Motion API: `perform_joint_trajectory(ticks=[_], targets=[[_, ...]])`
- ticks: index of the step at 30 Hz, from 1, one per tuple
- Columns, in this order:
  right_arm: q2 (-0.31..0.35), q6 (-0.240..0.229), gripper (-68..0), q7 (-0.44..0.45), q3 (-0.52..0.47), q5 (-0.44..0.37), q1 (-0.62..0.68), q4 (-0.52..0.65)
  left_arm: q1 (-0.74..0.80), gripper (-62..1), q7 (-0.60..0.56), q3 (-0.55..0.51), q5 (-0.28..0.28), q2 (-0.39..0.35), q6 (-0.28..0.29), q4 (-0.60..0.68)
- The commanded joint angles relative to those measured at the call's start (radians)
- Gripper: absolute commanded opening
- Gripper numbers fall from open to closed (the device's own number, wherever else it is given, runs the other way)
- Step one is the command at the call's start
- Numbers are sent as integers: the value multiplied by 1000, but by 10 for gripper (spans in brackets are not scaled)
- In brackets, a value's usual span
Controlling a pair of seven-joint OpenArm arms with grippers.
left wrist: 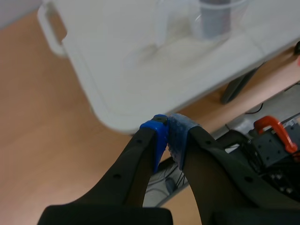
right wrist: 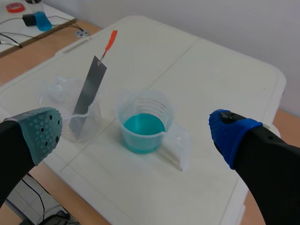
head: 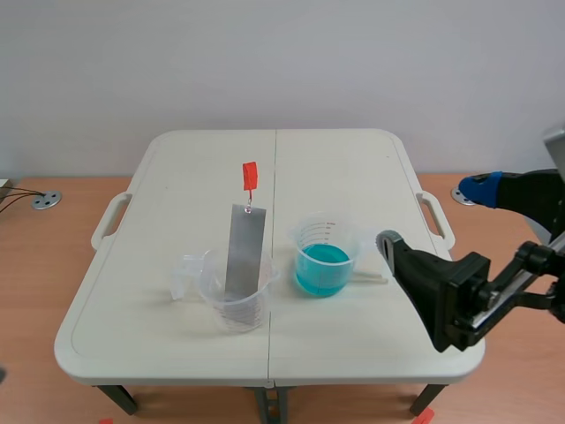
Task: Hold the metal plate by the orange handle, dip it into the blue solution, take it out and point at it, then put the plate back in the beaker on the left.
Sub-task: 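Lift the metal plate out of the left beaker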
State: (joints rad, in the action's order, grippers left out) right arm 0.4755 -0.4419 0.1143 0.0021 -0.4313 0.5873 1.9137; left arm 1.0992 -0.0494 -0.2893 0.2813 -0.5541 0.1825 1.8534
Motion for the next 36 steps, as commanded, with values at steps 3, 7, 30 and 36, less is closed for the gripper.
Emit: perform_joint_trajectory(ticks=[3,7,30,36], targets=[[-14,0,-20,-17,32,-31,-61,10,72,-594,-2,-8,7,3,-6,-39],[-38,0,-20,-47,78,-56,-131,-15,92,-594,23,0,-2,8,-4,-135],[-222,8,-21,-198,275,-56,-517,-274,-216,-594,14,359,-53,29,53,-713],[-274,8,-21,-221,307,-56,-594,-360,-278,-594,13,403,-123,78,53,-804]])
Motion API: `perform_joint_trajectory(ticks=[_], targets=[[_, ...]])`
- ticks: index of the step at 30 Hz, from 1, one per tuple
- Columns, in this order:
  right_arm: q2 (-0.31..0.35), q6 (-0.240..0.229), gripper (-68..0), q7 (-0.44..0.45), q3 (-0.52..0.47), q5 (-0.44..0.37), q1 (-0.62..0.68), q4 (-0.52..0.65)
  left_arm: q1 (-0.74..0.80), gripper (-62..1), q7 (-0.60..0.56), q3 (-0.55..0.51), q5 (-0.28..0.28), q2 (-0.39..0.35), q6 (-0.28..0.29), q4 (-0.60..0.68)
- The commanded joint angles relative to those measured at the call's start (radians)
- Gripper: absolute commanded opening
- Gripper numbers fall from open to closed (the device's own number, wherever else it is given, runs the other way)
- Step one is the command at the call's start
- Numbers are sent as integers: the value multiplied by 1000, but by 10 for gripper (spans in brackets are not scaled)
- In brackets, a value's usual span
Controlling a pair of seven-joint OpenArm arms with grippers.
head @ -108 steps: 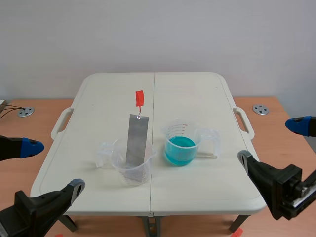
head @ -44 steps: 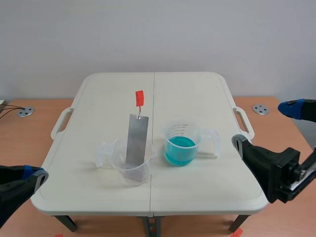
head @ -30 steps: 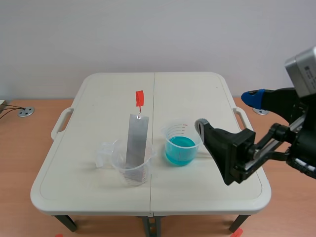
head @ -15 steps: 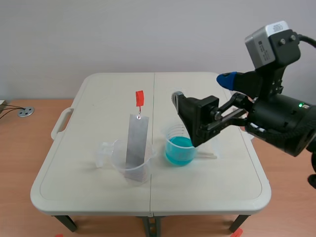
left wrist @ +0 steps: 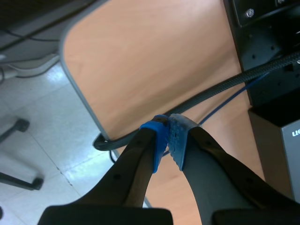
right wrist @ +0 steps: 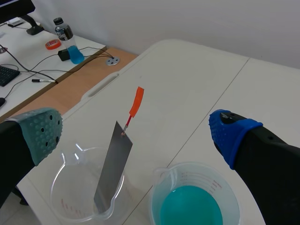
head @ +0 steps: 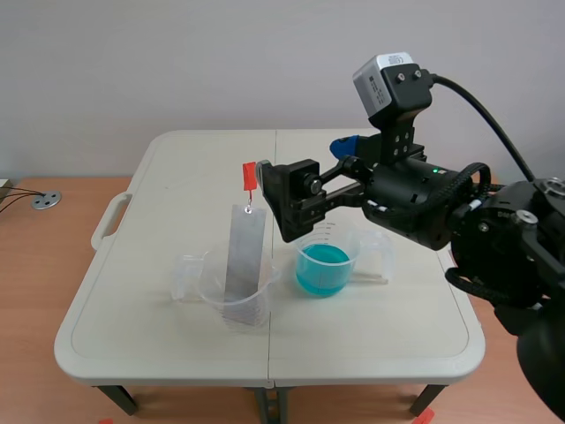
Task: Hold the metal plate by the orange handle, dip it into the blue solution, take it out and point at it, then put the plate back in the beaker on the left.
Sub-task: 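Lift the metal plate out of the left beaker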
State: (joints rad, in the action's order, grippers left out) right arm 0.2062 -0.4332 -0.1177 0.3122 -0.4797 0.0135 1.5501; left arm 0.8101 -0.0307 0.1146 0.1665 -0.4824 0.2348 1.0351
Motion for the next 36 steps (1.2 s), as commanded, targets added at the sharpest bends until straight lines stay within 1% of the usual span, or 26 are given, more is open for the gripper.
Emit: perform_joint_trajectory(ticks=[1,5,8,14,18,30,36], targets=[[-16,-1,-21,10,-3,-8,-33,-14,4,-594,-5,4,-21,14,0,3],[-53,-2,-21,8,-2,-7,-83,-91,-21,-594,-5,11,-58,38,0,-32],[-69,-2,-21,7,14,-8,-120,-146,-32,-594,-2,11,-60,50,0,-45],[-90,-1,-21,8,91,-8,-203,-247,-32,-594,-3,11,-59,53,0,-49],[-108,-1,-21,8,117,-30,-241,-298,-32,-594,-3,11,-59,53,0,-49],[-182,-6,-21,3,121,-29,-310,-441,-43,-594,-2,11,-59,53,5,-57],[-202,-39,-23,3,121,-29,-332,-494,-43,-594,-2,11,-59,53,5,-57]])
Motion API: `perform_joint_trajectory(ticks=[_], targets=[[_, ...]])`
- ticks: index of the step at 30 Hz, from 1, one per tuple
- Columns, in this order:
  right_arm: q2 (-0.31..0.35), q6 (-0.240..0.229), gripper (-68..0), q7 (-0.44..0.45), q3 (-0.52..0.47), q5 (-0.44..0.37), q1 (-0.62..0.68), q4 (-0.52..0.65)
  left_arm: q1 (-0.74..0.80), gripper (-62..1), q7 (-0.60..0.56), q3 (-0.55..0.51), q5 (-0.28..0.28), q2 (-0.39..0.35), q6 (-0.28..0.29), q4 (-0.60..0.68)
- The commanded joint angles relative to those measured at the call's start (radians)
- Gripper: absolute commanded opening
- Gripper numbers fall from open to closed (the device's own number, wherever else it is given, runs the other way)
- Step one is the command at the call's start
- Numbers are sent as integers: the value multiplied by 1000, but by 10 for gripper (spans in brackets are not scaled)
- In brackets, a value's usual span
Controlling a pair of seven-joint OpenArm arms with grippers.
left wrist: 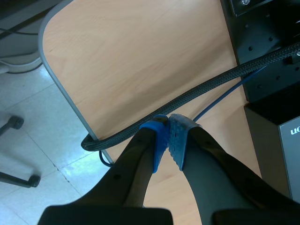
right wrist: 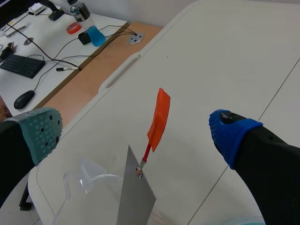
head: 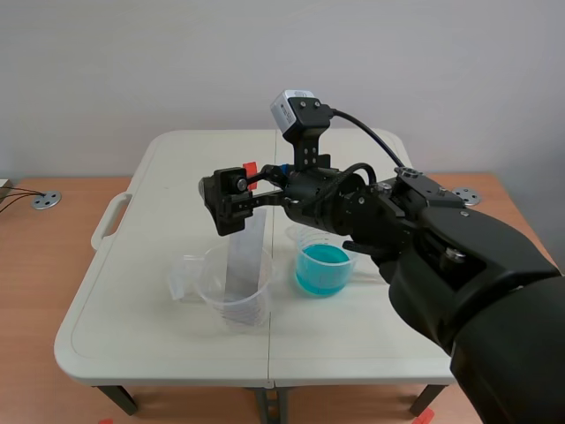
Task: Hold the metal plate by the orange handle, dip it into the blue solution, take it out and point at it, then put the plate back in the beaker on the left.
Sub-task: 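Lift the metal plate out of the left beaker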
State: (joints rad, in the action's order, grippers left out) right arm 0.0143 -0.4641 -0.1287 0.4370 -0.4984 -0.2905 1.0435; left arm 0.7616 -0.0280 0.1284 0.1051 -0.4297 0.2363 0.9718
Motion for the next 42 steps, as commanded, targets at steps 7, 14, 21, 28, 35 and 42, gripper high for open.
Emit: perform_joint_trajectory(ticks=[7,14,21,28,35,42], targets=[[-12,-32,-30,3,-3,-11,-28,13,5,-594,-5,-2,3,5,3,6],[-12,-54,-138,0,-3,-10,-28,13,5,-594,-5,-2,4,17,3,6],[-12,-54,-297,0,-3,-10,-28,13,5,-594,-5,-2,5,17,3,6],[-12,-53,-430,16,-3,-10,-28,13,5,-594,-5,-2,5,17,3,6],[-12,-53,-544,48,-3,-10,-28,13,5,-594,-5,-2,5,17,3,6],[-12,-54,-664,49,-3,-10,-28,13,5,-594,-5,-2,5,17,3,6]])
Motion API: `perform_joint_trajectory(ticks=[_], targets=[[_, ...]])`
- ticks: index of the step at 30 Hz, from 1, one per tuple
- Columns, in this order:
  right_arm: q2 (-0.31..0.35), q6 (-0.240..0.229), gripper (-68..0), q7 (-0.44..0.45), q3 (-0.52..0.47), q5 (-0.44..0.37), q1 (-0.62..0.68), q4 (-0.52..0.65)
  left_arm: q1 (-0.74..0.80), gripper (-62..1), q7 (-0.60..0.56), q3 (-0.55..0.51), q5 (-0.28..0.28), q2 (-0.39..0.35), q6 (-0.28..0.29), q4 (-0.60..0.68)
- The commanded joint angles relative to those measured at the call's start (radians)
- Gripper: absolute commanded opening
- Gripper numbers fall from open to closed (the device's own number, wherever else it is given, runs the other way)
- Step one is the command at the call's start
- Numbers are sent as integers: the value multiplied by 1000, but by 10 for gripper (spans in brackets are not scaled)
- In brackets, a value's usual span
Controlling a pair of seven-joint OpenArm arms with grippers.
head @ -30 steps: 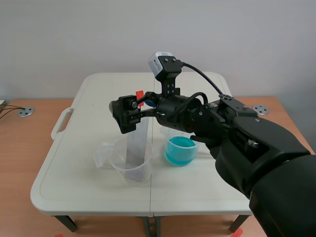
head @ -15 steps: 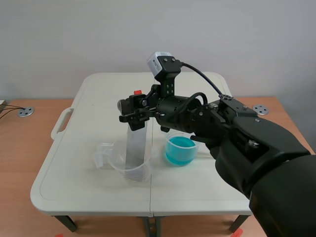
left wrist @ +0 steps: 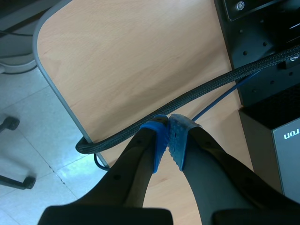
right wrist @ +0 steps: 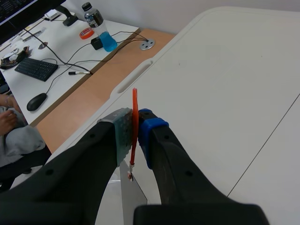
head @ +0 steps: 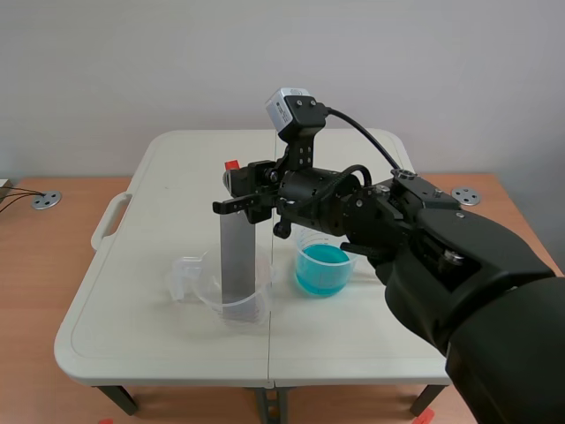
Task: Hold the metal plate by the orange handle, dip it into the blue solution, take it out and point at it, then put the plate back in the beaker on the left.
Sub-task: 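Lift the metal plate out of the left beaker, then move the plate over the blue solution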
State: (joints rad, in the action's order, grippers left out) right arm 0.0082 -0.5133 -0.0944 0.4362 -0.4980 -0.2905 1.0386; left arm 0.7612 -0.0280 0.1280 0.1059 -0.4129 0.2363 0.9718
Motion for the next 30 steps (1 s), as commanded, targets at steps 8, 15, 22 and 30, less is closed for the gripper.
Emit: perform_joint_trajectory(ticks=[8,15,22,30], targets=[[-6,-119,-664,32,-2,-10,-25,21,2,-594,-5,-2,5,0,3,6],[-6,-216,-664,41,-2,-3,-25,40,0,-594,-6,-2,5,0,3,6],[3,-232,-664,41,5,0,-16,99,0,-594,-6,-2,5,0,3,6],[23,-232,-664,41,5,18,32,210,0,-594,-6,-2,5,0,3,6]])
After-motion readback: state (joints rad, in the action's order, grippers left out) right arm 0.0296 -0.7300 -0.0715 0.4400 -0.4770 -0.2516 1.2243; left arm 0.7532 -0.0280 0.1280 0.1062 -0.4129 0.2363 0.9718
